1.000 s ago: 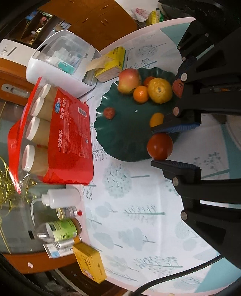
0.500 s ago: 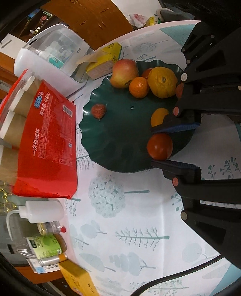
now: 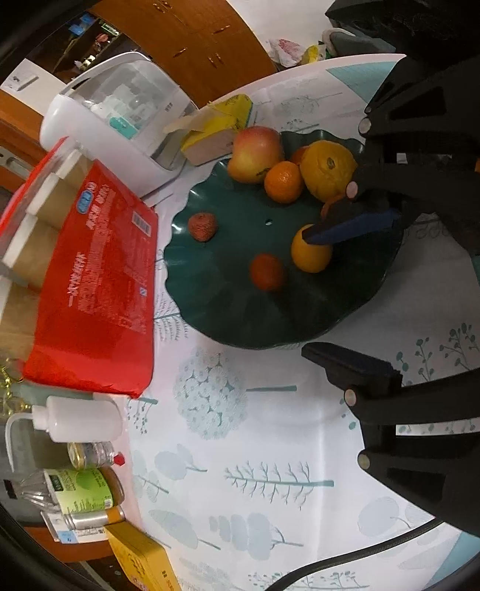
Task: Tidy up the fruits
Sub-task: 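Lower the tomato and wrinkled apple onto the green plate and open both tools, then move both tools back toward the white fruit plate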
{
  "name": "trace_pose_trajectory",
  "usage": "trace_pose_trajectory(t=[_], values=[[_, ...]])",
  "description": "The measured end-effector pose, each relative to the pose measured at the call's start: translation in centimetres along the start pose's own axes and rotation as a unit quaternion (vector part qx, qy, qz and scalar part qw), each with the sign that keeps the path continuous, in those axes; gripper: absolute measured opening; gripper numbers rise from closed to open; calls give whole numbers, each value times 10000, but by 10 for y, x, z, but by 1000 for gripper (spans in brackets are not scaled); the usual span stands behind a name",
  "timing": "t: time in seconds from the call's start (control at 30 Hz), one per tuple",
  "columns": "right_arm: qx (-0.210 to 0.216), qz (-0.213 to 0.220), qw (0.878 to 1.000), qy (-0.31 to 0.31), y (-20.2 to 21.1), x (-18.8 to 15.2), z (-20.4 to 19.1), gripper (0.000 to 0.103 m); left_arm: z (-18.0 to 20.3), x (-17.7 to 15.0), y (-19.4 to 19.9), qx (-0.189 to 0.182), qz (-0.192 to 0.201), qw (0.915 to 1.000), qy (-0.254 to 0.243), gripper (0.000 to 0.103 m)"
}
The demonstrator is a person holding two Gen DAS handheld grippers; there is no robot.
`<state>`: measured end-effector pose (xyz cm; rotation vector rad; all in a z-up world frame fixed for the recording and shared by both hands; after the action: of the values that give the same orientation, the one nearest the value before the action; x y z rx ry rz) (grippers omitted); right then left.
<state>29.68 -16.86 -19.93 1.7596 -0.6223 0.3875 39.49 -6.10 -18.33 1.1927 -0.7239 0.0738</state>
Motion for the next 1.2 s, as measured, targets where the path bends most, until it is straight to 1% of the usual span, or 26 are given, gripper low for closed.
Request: trace_pose_trajectory(t=[0.07,0.33,0.43,0.53,0.63,0.93,1.2], values=[[-34,48,10000,-8,6,0,-1,48,-1,1,9,49,47,10000,7,56],[-124,243,9994,-215,42,-4,-2,49,-2,-9,58,148,244,9996,82,57],[-160,306,9988,-353,57,-10,-1,50,0,-17,74,153,218,9996,18,58],[-188,349,9978,-522,72,-18,0,52,6,-28,86,143,69,9998,-80,60],[-210,414,9964,-706,87,-27,2,56,12,-41,98,71,-18,9999,-153,61],[-470,609,9889,-1270,120,-54,6,61,31,-77,118,-257,-269,9976,-591,63],[-759,636,9788,-1795,127,-80,9,63,44,-102,120,-618,-502,9905,-1123,64]])
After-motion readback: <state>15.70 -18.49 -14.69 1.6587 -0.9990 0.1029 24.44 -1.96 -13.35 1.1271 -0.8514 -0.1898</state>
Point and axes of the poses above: each gripper's, at about its wrist camera, not at the fingertips, and y roughly against the way its jaws point, z to its right, x to its top, the point moved 2 cm from there along -y, roughly the way its jaws point, and after that the axes turned 15 degrees about -y, right-handed, at the moved point
